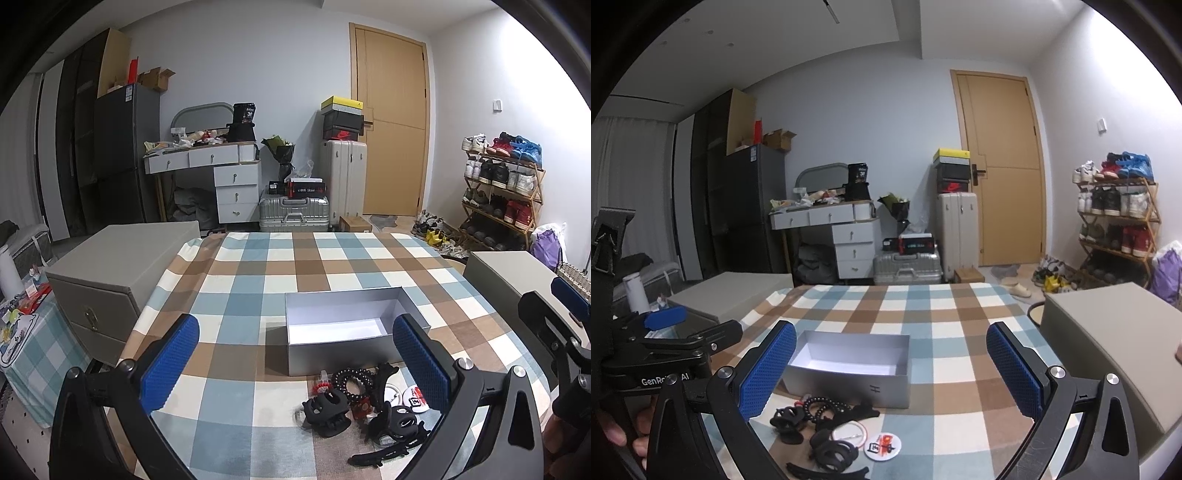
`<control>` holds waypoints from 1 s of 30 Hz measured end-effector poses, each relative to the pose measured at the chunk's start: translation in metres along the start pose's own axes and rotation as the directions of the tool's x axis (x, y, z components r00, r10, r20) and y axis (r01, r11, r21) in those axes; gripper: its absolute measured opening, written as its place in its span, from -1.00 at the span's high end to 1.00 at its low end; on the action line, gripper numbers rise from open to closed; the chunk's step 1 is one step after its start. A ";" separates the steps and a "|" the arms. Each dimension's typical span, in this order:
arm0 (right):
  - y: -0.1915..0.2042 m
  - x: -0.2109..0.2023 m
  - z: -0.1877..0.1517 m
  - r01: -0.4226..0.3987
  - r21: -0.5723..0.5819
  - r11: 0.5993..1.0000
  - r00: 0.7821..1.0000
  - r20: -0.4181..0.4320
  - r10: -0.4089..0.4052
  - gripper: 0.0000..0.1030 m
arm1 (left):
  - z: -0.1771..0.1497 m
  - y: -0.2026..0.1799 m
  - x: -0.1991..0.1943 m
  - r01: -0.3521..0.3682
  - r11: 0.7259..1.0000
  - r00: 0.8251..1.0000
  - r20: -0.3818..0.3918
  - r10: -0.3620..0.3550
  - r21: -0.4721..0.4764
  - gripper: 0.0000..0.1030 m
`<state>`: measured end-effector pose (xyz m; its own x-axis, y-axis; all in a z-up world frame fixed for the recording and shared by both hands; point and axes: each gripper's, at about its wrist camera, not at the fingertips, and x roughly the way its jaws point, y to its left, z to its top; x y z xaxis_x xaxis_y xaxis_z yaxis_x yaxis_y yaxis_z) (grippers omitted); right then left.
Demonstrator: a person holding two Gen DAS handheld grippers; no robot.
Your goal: Organize jewelry
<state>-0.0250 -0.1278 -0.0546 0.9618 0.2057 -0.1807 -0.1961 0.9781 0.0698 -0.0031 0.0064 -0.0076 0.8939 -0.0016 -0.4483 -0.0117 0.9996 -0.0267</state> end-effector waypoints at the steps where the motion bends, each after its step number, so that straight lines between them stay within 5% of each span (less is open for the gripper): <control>1: 0.000 0.000 0.000 0.001 -0.001 1.000 1.000 0.000 -0.001 -1.00 | 0.000 0.001 0.000 0.002 1.000 1.000 -0.003 -0.002 -0.002 -0.98; 30: -0.001 0.000 -0.003 0.003 0.004 1.000 1.000 -0.011 -0.003 -1.00 | -0.005 0.001 0.003 0.018 1.000 0.999 -0.041 -0.019 -0.015 -0.98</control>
<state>-0.0254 -0.1290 -0.0579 0.9604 0.2027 -0.1913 -0.1920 0.9787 0.0733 -0.0022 0.0076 -0.0132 0.8750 -0.0217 -0.4837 -0.0018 0.9988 -0.0480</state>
